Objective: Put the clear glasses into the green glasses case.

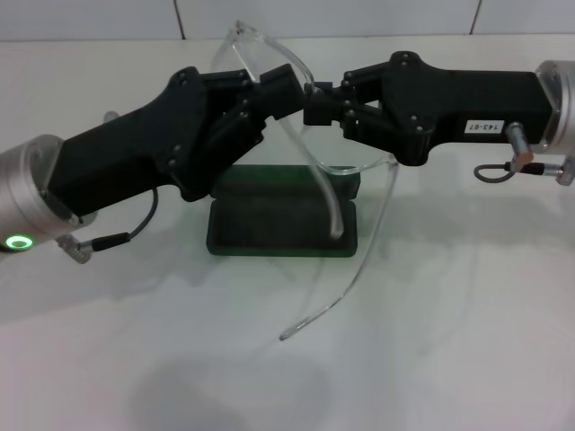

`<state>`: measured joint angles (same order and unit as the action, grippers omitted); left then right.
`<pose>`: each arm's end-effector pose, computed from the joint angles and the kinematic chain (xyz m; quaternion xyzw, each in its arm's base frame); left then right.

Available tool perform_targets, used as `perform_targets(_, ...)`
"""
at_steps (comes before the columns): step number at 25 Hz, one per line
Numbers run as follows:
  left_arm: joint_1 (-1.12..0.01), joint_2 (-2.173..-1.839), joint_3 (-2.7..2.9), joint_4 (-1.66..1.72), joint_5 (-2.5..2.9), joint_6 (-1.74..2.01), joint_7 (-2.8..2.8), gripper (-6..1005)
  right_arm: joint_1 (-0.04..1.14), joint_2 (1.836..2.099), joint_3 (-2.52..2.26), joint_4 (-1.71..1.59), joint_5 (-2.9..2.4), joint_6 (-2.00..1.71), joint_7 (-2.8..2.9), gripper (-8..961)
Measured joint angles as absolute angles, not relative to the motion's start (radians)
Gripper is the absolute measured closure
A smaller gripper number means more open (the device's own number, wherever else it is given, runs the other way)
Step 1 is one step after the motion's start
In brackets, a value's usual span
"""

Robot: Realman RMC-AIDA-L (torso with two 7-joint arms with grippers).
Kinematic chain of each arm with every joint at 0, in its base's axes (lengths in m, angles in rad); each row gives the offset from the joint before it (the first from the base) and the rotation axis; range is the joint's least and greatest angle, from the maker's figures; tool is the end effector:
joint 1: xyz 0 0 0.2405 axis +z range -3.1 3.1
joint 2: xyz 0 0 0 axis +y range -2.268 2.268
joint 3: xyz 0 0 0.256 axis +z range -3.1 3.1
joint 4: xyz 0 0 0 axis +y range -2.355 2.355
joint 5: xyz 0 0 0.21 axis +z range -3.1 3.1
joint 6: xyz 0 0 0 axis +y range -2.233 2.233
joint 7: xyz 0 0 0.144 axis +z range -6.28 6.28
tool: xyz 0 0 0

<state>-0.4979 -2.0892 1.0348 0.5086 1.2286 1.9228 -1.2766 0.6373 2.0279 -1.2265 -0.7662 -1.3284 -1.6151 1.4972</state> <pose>-0.1845 0.2895 0.0123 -0.8261 -0.1062 -0.5534 0.0028 0.1254 0.3460 0.0057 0.9155 -0.0783 -0.3943 0.0132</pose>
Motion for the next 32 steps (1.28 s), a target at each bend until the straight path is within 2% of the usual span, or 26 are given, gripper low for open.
perform_targets(18,-0.498,-2.091,1.045,0.502,1.221,1.899,-1.275,949,0.641,2.028,-1.253,-0.762,-1.302,-1.614,1.484,881)
perform_targets(32,-0.501,-2.091,1.045,0.499,1.216,1.899,-1.279,949,0.648,2.028,-1.294,-0.645,-1.195,-1.598,1.27,881)
